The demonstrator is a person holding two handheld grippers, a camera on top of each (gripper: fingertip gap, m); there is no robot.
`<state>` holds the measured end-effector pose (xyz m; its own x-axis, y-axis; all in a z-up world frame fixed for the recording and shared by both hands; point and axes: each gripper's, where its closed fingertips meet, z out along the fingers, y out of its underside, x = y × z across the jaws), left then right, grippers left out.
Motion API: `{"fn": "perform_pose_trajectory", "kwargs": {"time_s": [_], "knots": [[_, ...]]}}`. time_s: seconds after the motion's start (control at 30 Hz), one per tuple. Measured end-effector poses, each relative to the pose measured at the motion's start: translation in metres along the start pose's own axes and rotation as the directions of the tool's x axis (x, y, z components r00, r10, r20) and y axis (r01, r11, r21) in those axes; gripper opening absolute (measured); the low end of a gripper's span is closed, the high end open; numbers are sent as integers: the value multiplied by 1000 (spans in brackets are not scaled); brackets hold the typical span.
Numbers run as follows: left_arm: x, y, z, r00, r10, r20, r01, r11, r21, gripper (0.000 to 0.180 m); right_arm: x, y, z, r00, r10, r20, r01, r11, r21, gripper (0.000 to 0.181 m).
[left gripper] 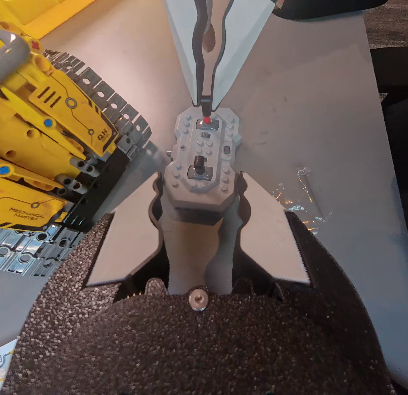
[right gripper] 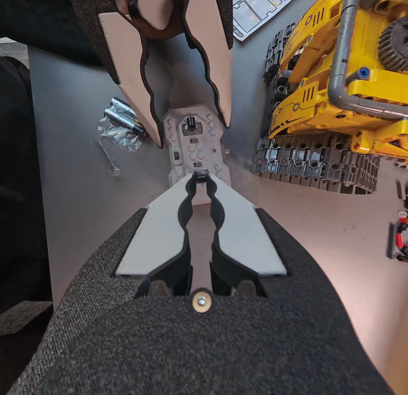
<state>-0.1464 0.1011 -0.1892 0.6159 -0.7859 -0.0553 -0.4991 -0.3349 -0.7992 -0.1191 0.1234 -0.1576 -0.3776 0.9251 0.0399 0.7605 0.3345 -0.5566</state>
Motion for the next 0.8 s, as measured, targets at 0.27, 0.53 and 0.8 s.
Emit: {"fn": "perform_pose_trajectory", "kwargs": {"time_s": [0.27,0.53,0.8], "knots": [[0,0,0,1000,0,5,0,1000,1,67,-1,-1,3,999,-30,-28,26,992,-120,7],[0,0,0,1000,-3,5,3,1000,4,67,-1,1,7,1000,17,-16,-19,990,-141,7],[0,0,0,1000,-5,4,5,1000,6,67,-3,3,9,1000,-20,21,23,981,-192,7]]}}
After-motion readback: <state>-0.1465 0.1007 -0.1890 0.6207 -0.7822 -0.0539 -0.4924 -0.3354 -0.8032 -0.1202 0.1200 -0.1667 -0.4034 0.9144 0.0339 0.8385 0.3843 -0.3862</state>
